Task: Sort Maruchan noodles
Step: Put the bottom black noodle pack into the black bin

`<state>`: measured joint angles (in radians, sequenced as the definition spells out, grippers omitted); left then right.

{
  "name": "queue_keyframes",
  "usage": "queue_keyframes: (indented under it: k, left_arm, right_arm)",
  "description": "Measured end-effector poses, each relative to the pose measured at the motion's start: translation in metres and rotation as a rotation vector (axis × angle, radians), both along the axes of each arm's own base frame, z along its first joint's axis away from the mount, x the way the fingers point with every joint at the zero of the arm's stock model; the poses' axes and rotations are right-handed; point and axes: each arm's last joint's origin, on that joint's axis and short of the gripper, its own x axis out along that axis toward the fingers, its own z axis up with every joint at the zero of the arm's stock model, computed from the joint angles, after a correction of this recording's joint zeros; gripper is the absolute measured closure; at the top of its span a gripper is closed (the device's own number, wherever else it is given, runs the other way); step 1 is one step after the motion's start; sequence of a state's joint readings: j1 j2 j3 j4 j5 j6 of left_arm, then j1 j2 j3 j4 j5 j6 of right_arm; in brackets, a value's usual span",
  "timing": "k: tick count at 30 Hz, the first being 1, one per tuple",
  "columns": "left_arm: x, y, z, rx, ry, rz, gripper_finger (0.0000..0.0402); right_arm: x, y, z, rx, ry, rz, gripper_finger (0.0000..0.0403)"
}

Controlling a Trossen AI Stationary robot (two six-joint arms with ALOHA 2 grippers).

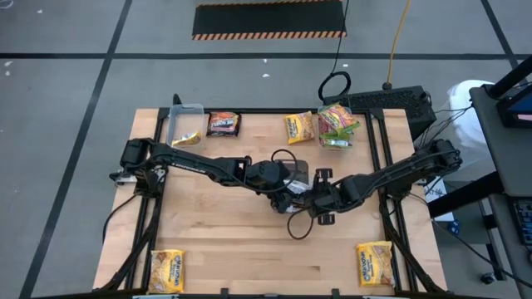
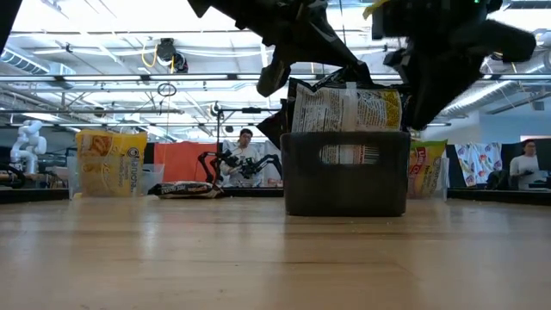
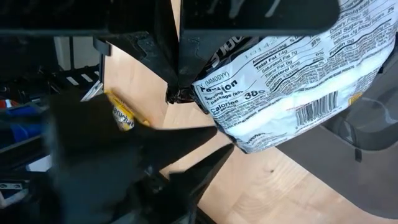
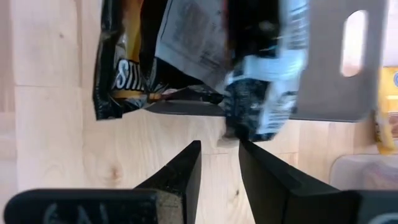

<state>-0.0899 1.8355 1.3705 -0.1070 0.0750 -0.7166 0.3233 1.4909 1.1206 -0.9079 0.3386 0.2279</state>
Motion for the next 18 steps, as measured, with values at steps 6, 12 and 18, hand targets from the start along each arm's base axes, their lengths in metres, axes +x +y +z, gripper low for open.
queue_keyframes:
  k: [6, 12, 18]
  left_arm:
    - [0.0, 0.002, 0.0, 0.001, 0.0, 0.004, 0.0401]
    - [0.001, 0.005, 0.0, 0.002, -0.005, 0.011, 0.0401]
    - [0.001, 0.005, 0.0, -0.002, -0.005, 0.003, 0.0401]
  right_arm:
    - [-0.006, -0.002, 0.02, 0.054, -0.124, -0.047, 0.0298]
    - [-0.002, 0.001, 0.022, 0.144, -0.153, -0.022, 0.0298]
    - [0.0, 0.0, 0.024, 0.104, -0.201, -0.038, 0.0298]
